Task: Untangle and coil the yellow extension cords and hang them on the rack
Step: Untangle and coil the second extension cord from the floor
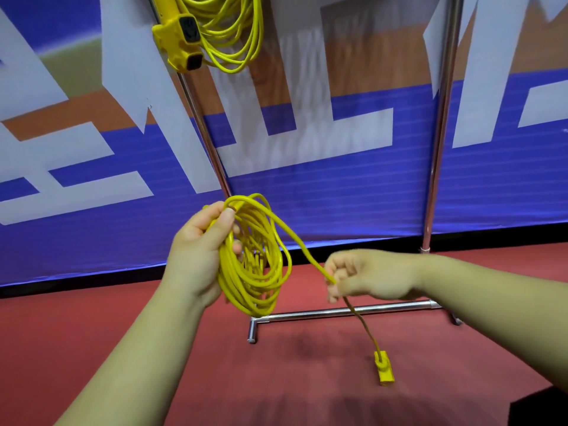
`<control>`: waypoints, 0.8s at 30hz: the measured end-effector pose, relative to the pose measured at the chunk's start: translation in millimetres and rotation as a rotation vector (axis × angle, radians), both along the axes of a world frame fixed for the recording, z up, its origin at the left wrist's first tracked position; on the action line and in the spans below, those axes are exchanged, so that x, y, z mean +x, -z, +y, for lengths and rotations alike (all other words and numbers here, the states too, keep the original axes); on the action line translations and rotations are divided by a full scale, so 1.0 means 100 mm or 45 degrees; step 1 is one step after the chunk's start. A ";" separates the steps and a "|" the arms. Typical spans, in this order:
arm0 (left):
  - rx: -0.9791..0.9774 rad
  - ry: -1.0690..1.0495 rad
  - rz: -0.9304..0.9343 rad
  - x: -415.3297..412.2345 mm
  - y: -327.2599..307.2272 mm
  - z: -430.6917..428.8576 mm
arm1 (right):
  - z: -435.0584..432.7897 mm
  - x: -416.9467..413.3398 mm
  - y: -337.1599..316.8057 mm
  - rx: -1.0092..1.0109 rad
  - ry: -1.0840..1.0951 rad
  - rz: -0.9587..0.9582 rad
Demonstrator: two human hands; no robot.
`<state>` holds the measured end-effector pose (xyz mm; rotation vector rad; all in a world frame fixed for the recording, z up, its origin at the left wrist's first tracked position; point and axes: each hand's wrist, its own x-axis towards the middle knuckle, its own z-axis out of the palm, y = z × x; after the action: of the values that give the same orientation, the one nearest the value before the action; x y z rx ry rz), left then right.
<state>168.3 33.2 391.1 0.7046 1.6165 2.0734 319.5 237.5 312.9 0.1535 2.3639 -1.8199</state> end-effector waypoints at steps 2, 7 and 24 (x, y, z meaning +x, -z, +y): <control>0.013 -0.042 -0.020 -0.05 0.01 -0.05 | -0.01 0.02 0.12 0.087 -0.039 -0.098; -0.016 -0.155 -0.109 -0.15 0.12 -0.11 | 0.10 0.05 0.17 0.001 0.173 -0.223; -0.102 0.078 -0.396 0.10 0.35 0.08 | -0.25 -0.24 -0.44 -0.470 0.744 0.147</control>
<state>177.9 40.8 355.7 0.3769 1.4736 1.9498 295.9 212.7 356.9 0.7783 2.1416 -2.5454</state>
